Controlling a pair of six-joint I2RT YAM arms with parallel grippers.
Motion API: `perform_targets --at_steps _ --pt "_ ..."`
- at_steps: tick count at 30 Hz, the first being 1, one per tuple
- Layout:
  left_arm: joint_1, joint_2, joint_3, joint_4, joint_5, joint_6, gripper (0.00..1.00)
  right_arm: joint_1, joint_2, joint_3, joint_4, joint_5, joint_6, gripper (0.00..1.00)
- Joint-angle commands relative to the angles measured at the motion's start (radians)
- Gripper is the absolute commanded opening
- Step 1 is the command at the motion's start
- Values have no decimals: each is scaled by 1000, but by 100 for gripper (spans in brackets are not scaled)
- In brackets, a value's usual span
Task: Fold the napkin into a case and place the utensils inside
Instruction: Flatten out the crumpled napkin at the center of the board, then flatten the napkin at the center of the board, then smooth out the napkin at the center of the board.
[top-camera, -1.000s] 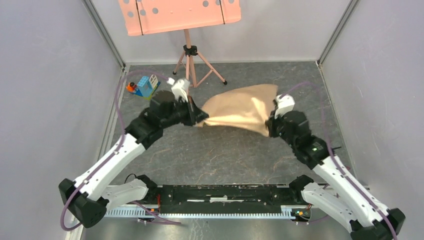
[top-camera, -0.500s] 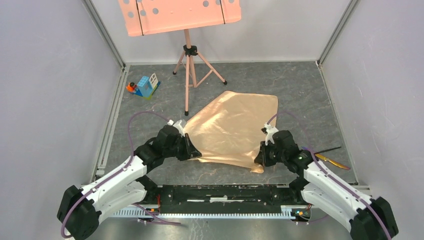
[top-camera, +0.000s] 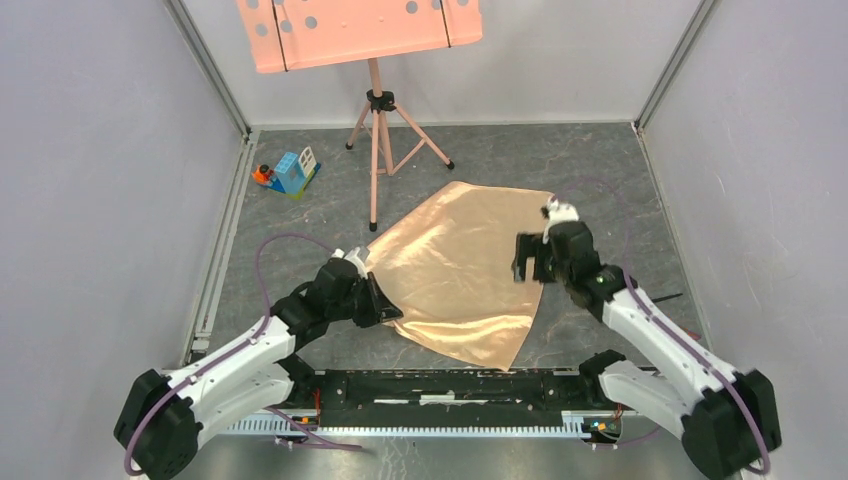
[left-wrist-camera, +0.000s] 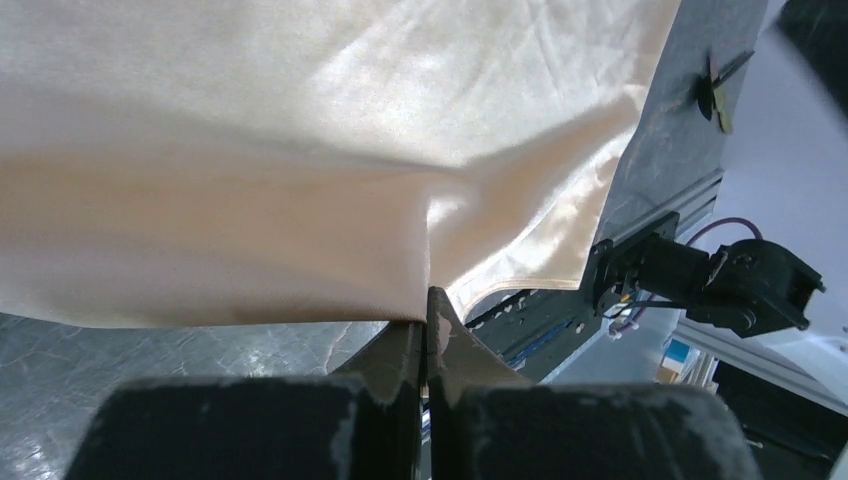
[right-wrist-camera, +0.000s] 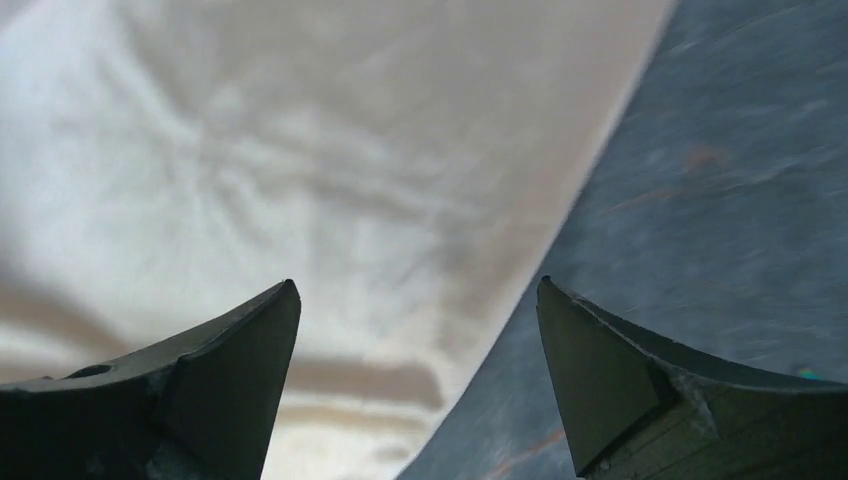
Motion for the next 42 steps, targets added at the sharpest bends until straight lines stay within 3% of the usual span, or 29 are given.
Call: perform_targets --at_steps 1,3,7,13,21,27,28,32,37,40,42 --pt "-9 27 40 52 110 -14 6 -125 194 142 153 270 -10 95" --pt "-18 44 51 53 130 16 5 -144 327 231 182 270 -53 92" --pt "-38 109 60 100 127 21 2 -139 529 361 187 186 -82 70" --pt "-93 236 67 228 121 8 2 -142 668 319 279 142 -17 59" --pt "-218 510 190 332 157 39 2 -282 778 286 307 175 3 59" --pt "-349 721 386 364 165 32 3 -400 819 342 268 284 -89 62" --pt "-355 731 406 362 173 37 8 -386 798 352 270 274 -111 63" --pt "-350 631 423 232 62 107 53 -293 707 368 286 182 -154 75" --pt "-270 425 400 -3 -79 202 87 -140 707 410 323 103 10 86" --pt "-187 296 379 -121 -139 233 97 -92 791 460 362 24 228 89" --pt "-137 222 373 -186 -175 252 98 -43 866 554 301 66 305 90"
